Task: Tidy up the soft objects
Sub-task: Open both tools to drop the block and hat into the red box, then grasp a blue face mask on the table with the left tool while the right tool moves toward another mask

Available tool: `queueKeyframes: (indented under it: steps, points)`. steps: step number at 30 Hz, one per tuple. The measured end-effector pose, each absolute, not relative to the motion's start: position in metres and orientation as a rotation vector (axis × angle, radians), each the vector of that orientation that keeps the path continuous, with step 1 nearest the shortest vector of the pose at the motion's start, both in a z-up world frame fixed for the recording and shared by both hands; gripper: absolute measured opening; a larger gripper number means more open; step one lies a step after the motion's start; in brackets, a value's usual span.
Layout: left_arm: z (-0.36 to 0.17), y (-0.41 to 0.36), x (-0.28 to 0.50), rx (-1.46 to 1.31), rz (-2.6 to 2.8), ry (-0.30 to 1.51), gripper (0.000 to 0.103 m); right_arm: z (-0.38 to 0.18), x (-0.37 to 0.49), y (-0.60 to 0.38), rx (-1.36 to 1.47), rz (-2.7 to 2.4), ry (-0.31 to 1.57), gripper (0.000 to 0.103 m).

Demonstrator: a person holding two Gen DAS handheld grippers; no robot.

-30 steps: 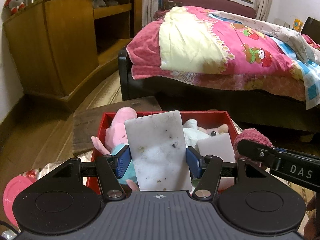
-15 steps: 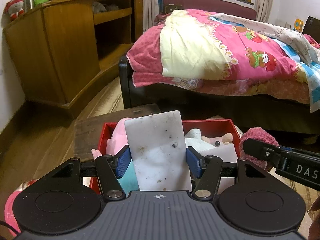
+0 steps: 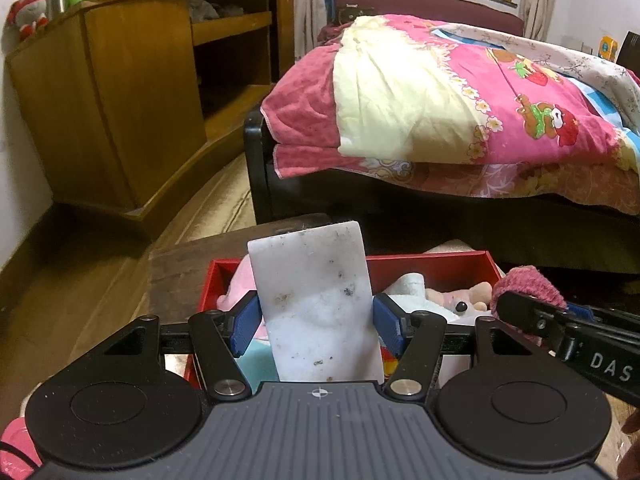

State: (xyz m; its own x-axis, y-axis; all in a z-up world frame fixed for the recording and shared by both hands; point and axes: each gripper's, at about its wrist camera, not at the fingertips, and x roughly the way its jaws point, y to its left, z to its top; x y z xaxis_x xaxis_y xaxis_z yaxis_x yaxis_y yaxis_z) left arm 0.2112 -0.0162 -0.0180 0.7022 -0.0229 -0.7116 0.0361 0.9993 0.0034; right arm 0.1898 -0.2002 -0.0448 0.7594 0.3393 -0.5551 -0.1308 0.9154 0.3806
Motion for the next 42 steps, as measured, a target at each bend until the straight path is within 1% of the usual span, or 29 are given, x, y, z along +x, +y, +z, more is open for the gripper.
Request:
queueKeyframes:
  steps: [2, 3, 4, 5, 6, 8, 28, 42]
  points:
    - [-0.021, -0.016, 0.213, 0.013, -0.043, 0.809, 0.069, -0.048, 0.192, -0.199, 0.325, 0.256, 0.662, 0.006]
    - [-0.021, -0.016, 0.213, 0.007, -0.043, 0.81, 0.076, -0.049, 0.193, -0.198, 0.319, 0.26, 0.675, 0.007]
    - [-0.021, -0.015, 0.213, 0.005, -0.043, 0.807, 0.077, -0.05, 0.194, -0.196, 0.308, 0.264, 0.694, 0.008]
    - [-0.02, -0.015, 0.212, 0.009, -0.042, 0.804, 0.078, -0.05, 0.194, -0.194, 0.305, 0.266, 0.695, 0.012]
    - [-0.019, -0.015, 0.212, 0.011, -0.04, 0.803, 0.079, -0.05, 0.193, -0.193, 0.304, 0.263, 0.689, 0.02]
    - [-0.016, -0.013, 0.21, 0.004, -0.038, 0.797, 0.08, -0.047, 0.191, -0.192, 0.293, 0.254, 0.679, 0.032]
    - [0.002, -0.026, 0.16, 0.02, -0.111, 0.798, 0.082, -0.024, 0.151, -0.209, 0.343, 0.223, 0.641, 0.033]
    - [-0.002, -0.043, 0.121, 0.043, -0.18, 0.828, 0.082, -0.019, 0.109, -0.239, 0.423, 0.18, 0.649, 0.033]
